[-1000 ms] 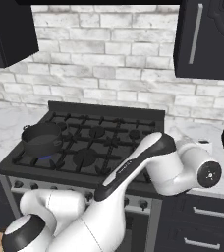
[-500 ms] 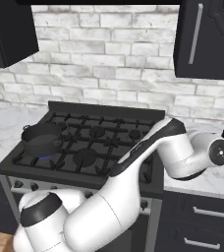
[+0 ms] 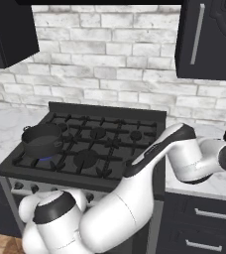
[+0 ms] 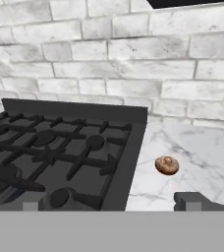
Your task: Turn on the burner for the pot on the stove. Wait thirty seconds for the pot to heat up. Then add the mushroom to the pot.
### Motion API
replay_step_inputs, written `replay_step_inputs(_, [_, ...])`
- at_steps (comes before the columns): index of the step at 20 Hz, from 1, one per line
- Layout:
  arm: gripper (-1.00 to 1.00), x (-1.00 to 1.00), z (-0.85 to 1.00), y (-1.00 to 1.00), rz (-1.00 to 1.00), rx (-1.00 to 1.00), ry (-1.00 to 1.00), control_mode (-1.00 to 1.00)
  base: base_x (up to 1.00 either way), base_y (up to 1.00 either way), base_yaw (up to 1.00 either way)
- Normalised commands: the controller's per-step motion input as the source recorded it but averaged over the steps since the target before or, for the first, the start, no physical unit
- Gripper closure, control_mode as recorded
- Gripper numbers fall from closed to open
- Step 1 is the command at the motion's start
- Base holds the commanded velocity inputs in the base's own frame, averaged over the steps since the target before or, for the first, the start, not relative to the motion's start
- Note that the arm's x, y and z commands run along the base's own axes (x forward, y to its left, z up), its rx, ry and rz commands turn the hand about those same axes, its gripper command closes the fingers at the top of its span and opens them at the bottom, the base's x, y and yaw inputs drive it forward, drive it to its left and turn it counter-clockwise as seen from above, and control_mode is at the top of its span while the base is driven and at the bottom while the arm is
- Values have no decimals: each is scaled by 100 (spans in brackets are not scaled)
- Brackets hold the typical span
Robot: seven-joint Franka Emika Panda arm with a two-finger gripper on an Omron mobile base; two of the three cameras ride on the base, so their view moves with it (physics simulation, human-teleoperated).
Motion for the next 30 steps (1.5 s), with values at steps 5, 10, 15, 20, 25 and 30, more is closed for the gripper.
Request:
replay_step_inputs(5, [-100, 13, -23, 0, 0, 0, -2, -100, 0, 0, 0])
replay_step_inputs(10, [-100, 21, -25, 0, 0, 0, -5, -100, 0, 0, 0])
replay_step_inputs(15, [-100, 27, -18, 0, 0, 0, 0, -100, 0, 0, 0])
replay_step_inputs(20, [-100, 27, -14, 0, 0, 0, 0, -100, 0, 0, 0])
replay_step_inputs(25, [-100, 21, -19, 0, 0, 0, 2, -100, 0, 0, 0])
replay_step_inputs(30, [-100, 18, -23, 0, 2, 0, 0, -100, 0, 0, 0])
